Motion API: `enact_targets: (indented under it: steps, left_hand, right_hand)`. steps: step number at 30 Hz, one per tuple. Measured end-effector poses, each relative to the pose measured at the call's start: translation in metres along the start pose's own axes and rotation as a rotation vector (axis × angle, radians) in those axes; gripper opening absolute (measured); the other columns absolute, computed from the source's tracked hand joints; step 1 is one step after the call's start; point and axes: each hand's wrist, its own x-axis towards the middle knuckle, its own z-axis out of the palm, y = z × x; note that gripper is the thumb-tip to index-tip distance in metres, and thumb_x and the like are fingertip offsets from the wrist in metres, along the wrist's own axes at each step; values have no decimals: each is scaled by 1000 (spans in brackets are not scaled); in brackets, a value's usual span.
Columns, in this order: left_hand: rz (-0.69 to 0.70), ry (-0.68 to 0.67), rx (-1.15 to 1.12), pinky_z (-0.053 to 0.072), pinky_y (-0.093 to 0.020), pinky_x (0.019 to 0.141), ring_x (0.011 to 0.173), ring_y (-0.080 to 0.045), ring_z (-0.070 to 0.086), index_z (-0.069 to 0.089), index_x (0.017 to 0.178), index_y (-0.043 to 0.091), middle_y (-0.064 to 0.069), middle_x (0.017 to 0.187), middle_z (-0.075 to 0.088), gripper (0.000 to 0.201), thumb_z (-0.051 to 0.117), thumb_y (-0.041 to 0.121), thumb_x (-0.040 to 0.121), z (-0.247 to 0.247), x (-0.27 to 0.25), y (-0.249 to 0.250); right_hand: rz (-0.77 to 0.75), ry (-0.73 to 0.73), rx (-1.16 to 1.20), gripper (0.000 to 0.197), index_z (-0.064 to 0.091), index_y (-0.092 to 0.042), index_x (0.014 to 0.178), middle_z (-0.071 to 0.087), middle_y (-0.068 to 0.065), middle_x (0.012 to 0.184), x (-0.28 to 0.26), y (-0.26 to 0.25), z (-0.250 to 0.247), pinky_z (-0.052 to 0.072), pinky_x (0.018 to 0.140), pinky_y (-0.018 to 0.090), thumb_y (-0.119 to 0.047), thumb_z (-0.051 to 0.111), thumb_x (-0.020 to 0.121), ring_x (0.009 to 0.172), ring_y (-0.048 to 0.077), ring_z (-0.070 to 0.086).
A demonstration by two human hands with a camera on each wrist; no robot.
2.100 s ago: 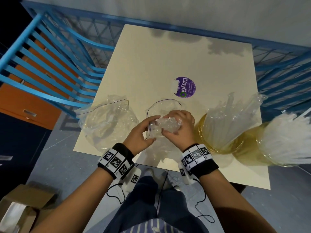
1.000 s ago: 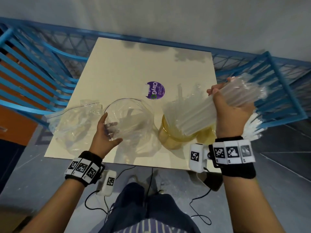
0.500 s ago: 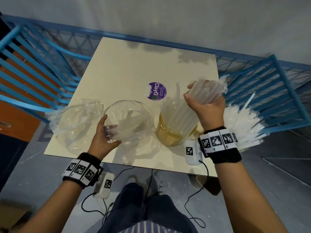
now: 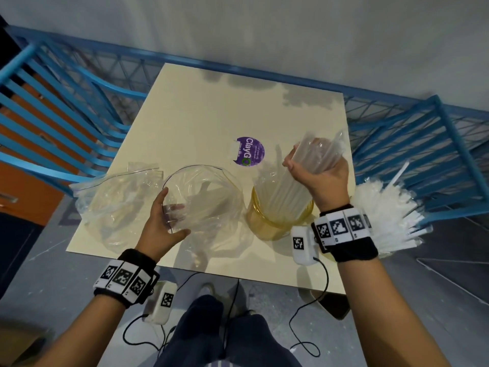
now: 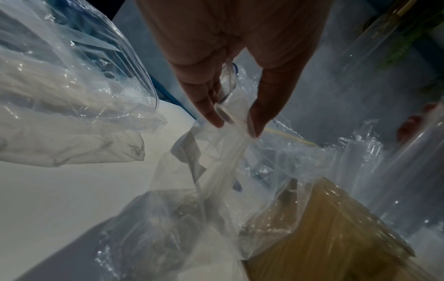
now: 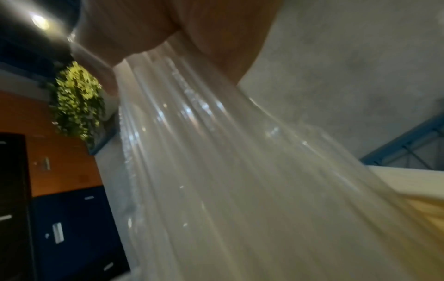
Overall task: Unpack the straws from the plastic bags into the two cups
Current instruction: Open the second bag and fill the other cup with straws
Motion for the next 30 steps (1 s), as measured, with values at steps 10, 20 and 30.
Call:
enact_targets:
  steps: [10, 20, 30]
  left_hand:
    - [12, -4, 9, 49, -11, 79, 93, -10, 59, 19, 134, 42, -5, 111, 55, 104, 72, -16, 65, -4, 4, -11]
    - [13, -39, -3, 52, -17, 75, 97, -8, 58, 18, 141, 34, 0, 111, 56, 106, 74, -13, 64, -7, -7, -1]
    - [-23, -106, -51, 51, -17, 67, 72, 0, 62, 2, 140, 33, 4, 127, 38, 110, 66, -3, 57, -9, -3, -7]
  right_hand:
    - [-87, -131, -313, 73, 53, -45, 112, 58, -4, 114, -20, 78, 12, 47, 97, 26, -26, 91, 52, 109, 3, 55]
    - [-746, -81, -447, 94, 32, -5, 136, 33, 15, 141, -51, 15, 24, 23, 116, 28, -45, 78, 64, 136, 20, 30]
    - [-120, -767, -920, 69, 29, -13, 144, 29, 9, 152, -28, 103, 139, 16, 113, 21, 13, 42, 81, 142, 21, 22]
